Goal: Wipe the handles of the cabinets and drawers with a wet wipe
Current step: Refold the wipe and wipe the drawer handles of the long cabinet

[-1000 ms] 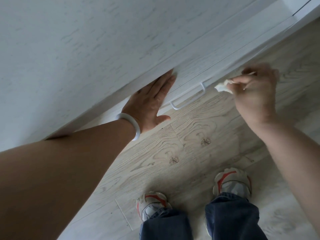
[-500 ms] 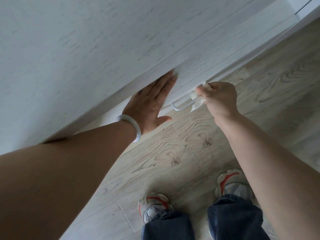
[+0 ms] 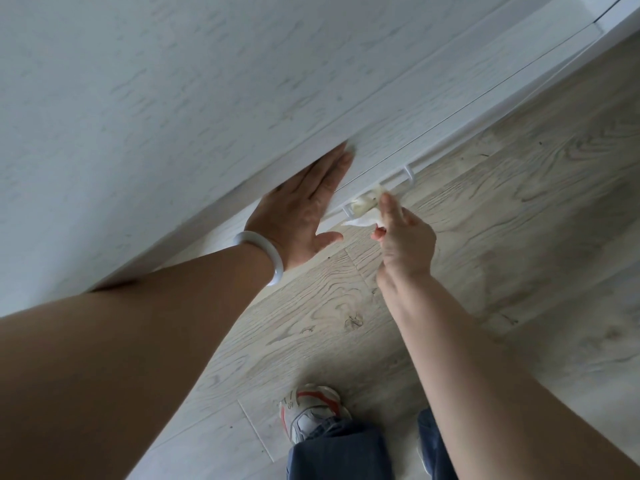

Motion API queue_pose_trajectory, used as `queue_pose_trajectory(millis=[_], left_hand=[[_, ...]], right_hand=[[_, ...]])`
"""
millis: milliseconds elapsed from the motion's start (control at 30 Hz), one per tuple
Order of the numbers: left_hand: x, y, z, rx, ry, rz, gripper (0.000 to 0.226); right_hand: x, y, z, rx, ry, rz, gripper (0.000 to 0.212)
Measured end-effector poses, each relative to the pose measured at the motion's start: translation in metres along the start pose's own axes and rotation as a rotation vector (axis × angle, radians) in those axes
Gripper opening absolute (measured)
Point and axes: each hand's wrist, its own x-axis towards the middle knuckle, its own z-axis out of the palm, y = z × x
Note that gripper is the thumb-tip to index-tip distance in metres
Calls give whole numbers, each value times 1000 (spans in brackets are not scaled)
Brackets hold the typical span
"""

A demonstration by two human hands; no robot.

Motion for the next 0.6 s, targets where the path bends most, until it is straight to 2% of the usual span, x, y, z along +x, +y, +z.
queue_pose_trajectory(millis=[100,200,367,533,600], left_hand=[[0,0,0,-5,9,5,111],[0,1,0,-9,8,-5,112],[0,1,3,-11,21,-6,111],[1,1,4,-35,20,-5,112],[1,1,4,-37,11,-10,112]], right_hand=[[11,-11,-6,-21,-11,-43,20],[17,-10,-6,92,-17,-11,20],[-8,12,-2,-37,-158,51,19],[22,-20,-13,162,-47,32,20],[13,-10,-8,95,-95,57,19]])
